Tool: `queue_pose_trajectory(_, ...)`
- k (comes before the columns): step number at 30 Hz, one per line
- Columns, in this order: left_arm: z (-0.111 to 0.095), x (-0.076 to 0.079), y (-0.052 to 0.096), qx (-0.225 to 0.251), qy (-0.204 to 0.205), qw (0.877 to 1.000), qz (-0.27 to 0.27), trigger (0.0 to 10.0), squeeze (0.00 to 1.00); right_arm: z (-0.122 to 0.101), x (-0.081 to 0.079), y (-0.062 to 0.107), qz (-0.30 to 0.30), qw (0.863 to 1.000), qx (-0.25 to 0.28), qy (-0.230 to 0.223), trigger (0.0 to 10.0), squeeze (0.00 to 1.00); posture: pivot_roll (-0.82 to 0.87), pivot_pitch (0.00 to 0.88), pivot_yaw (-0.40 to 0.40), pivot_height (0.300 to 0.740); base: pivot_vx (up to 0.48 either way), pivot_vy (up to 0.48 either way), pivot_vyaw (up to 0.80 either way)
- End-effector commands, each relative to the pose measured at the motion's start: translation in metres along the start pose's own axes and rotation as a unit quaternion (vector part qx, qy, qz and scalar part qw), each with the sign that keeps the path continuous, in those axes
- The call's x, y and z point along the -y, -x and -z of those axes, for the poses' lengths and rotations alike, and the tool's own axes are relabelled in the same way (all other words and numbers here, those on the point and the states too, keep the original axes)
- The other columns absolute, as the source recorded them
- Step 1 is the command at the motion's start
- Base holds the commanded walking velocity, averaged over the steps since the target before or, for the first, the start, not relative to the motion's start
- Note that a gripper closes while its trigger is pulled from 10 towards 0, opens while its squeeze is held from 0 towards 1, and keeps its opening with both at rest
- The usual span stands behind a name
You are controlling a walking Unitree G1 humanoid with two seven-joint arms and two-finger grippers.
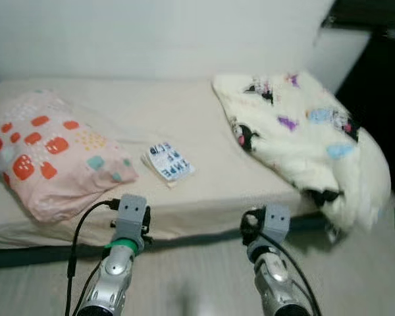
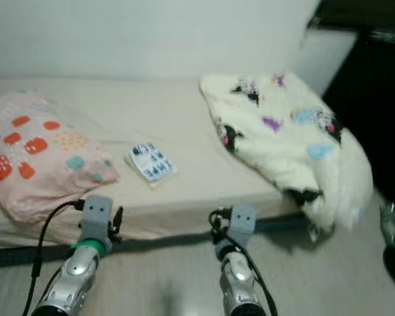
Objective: Clean up the room
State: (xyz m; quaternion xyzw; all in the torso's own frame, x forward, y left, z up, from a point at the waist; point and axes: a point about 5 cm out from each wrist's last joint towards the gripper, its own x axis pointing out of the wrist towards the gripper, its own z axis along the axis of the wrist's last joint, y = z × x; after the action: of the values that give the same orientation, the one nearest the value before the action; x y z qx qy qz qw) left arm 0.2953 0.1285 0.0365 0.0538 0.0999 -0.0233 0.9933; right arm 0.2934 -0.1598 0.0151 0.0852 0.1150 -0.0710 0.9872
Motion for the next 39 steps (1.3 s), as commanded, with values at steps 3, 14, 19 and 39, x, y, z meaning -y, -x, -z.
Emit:
queue_pose_trajectory(3,0.003,0.004,0.002,-0.005,-0.004,1.000,0.006,10.0,0.00,-0.002,0.000,0.000,-0.009,1.000,0.010,0.000,10.0,0.00,-0.01,0.000,0.019,0.740,0.000,0.000,-0.80)
queue_pose_trajectory(14,-0.003,0.001,0.001,0.012,0.002,1.000,0.002,10.0,0.00,0.004,-0.022,0.003,-0.071,0.997,-0.001,-0.004,10.0,0.00,-0.01,0.000,0.021,0.740,0.000,0.000,-0.29)
queue_pose_trajectory(19,-0.004,-0.003,0.001,0.019,0.003,1.000,-0.006,10.0,0.00,0.004,-0.027,0.005,-0.099,0.995,0.003,0.028,10.0,0.00,0.00,0.000,0.018,0.740,0.112,0.000,0.00)
queue_pose_trajectory(39,-0.007,-0.004,0.000,0.021,0.011,1.000,-0.016,10.0,0.00,0.003,-0.022,0.004,-0.083,0.996,0.004,0.011,10.0,0.00,0.00,0.000,0.019,0.740,0.314,0.000,0.24)
